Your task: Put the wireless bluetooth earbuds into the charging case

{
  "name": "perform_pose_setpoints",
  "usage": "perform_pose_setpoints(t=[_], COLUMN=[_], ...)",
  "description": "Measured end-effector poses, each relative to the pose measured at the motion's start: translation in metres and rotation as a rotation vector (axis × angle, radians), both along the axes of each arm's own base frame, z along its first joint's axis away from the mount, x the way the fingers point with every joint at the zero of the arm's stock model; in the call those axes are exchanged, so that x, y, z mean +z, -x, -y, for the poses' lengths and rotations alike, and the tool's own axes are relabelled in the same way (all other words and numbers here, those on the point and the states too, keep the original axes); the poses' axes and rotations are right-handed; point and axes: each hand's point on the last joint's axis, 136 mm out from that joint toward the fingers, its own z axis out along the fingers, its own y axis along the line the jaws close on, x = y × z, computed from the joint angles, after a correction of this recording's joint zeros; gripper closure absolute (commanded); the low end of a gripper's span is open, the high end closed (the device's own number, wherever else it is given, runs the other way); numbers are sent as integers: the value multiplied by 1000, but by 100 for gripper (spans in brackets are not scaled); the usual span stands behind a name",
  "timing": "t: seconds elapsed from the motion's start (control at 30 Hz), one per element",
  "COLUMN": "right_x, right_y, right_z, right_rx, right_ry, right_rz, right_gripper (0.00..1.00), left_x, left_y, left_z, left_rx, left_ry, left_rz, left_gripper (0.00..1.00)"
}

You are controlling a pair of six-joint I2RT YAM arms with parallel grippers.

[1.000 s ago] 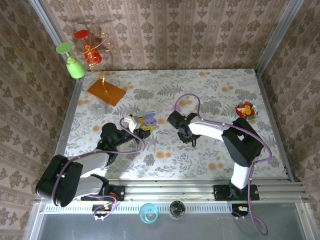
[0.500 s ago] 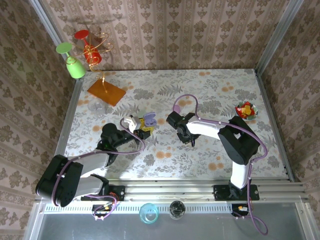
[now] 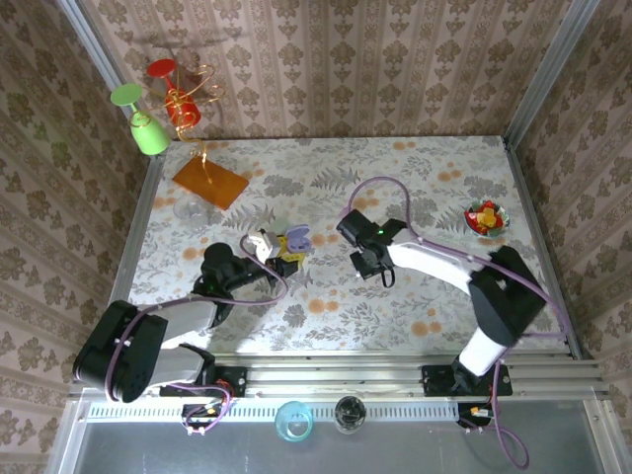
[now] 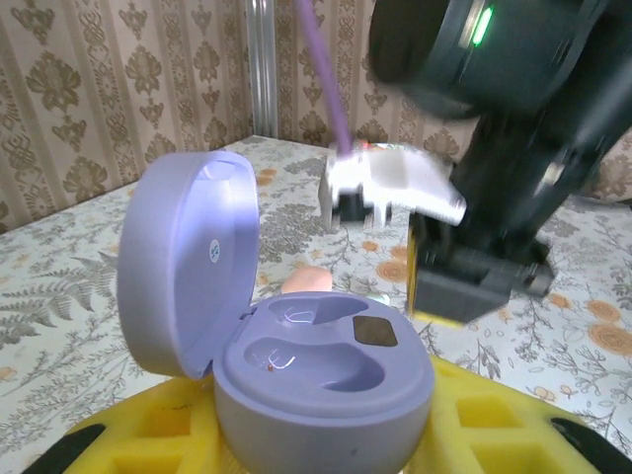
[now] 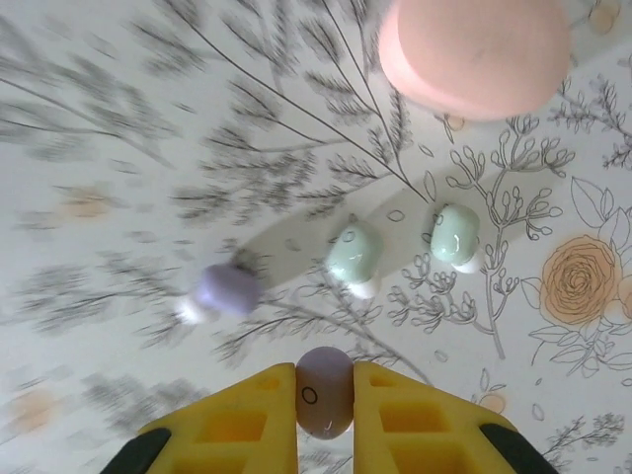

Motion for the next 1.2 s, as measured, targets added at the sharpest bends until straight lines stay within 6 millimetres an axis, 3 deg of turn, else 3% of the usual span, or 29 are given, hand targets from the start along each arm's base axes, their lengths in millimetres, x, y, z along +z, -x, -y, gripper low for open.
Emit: perform_pose_setpoints(t=[0.3,0.5,0.73,1.2], right_x=[103,144,155,146], right_y=[15,31,38,35], right_z=[-46,-87,-114,-120], right_rx=[114,240,321,334], right_ry=[-555,-826,-925,-925], right_rz=[90,50,-8,-32], right_gripper=[84,84,85,85], left_x=[-9,-5,8,9], left_y=[6,13,22,32], left_z=[8,16,24,29], left_rx=[-78,-154,-231,-276], left_ry=[2,20,46,50], left_rz=[1,32,63,54], left_gripper=[69,70,71,71])
